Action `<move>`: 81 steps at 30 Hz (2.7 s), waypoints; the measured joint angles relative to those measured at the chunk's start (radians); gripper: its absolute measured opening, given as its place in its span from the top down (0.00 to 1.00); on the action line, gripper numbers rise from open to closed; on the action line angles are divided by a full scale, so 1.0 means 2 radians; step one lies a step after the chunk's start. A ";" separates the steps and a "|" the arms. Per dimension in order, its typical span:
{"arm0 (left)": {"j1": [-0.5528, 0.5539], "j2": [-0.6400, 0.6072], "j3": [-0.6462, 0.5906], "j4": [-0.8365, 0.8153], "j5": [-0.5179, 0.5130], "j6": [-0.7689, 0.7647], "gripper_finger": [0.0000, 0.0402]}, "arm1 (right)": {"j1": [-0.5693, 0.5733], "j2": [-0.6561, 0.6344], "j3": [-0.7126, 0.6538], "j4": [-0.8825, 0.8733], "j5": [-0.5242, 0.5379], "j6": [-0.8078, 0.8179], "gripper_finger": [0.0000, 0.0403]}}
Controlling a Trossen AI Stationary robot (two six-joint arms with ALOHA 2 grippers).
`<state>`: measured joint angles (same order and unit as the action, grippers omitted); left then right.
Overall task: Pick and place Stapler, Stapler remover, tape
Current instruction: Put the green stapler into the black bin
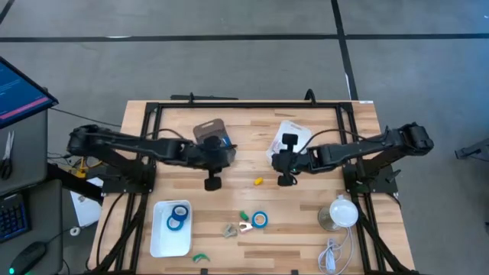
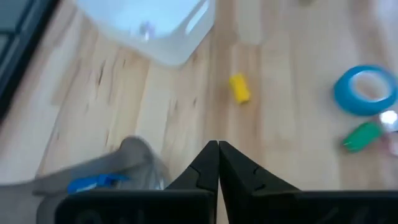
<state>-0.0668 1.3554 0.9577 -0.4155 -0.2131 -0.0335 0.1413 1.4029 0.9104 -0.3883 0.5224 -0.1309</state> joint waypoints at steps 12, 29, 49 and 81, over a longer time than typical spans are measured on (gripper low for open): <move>-0.081 -0.098 -0.031 -0.001 -0.024 -0.030 0.99 | 0.036 0.000 0.000 0.001 0.000 0.027 1.00; -0.094 -0.105 -0.036 0.003 -0.024 -0.038 0.99 | 0.032 0.001 0.000 0.005 -0.001 0.027 1.00; -0.094 -0.105 -0.036 0.008 -0.024 -0.038 0.99 | 0.030 0.001 0.000 0.017 -0.001 0.005 1.00; -0.118 -0.105 -0.036 0.018 0.019 0.005 1.00 | -0.066 0.001 0.000 0.015 -0.001 -0.009 1.00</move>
<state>-0.3018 1.1450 0.8864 -0.3794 -0.1761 -0.0231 0.0097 1.4044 0.9104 -0.3584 0.5213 -0.1486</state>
